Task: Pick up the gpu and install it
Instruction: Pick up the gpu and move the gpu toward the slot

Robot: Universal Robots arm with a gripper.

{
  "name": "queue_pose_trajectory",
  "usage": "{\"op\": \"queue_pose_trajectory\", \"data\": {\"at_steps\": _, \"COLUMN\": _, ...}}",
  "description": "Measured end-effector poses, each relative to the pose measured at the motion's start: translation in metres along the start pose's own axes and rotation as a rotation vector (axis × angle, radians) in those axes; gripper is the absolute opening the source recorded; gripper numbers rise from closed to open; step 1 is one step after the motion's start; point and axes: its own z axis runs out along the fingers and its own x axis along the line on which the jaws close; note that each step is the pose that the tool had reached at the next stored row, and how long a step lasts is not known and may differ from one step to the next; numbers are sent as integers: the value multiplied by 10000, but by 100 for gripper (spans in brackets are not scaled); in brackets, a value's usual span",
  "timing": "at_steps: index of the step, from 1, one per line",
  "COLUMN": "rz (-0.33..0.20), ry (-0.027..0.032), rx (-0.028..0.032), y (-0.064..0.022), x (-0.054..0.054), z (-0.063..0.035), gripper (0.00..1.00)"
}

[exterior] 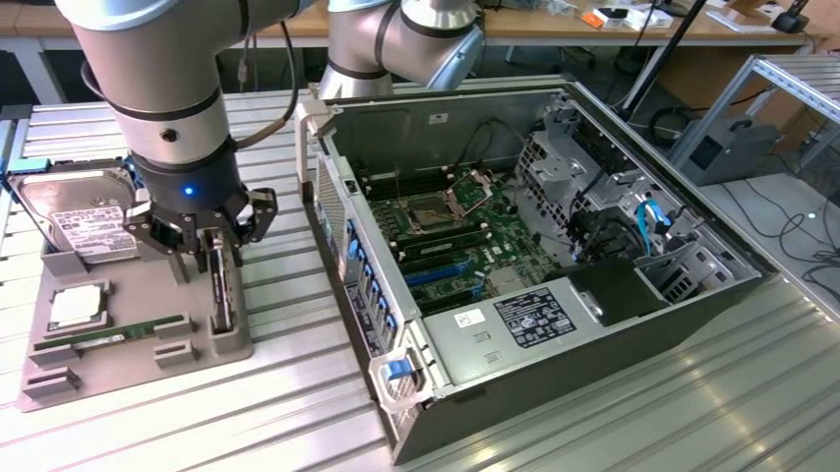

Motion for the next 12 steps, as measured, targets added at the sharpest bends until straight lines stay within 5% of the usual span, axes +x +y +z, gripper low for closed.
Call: {"op": "queue_pose_trajectory", "data": {"at_steps": 12, "rz": 0, "ry": 1, "rx": -1, "y": -4, "x": 3, "z": 88, "gripper": 42}}
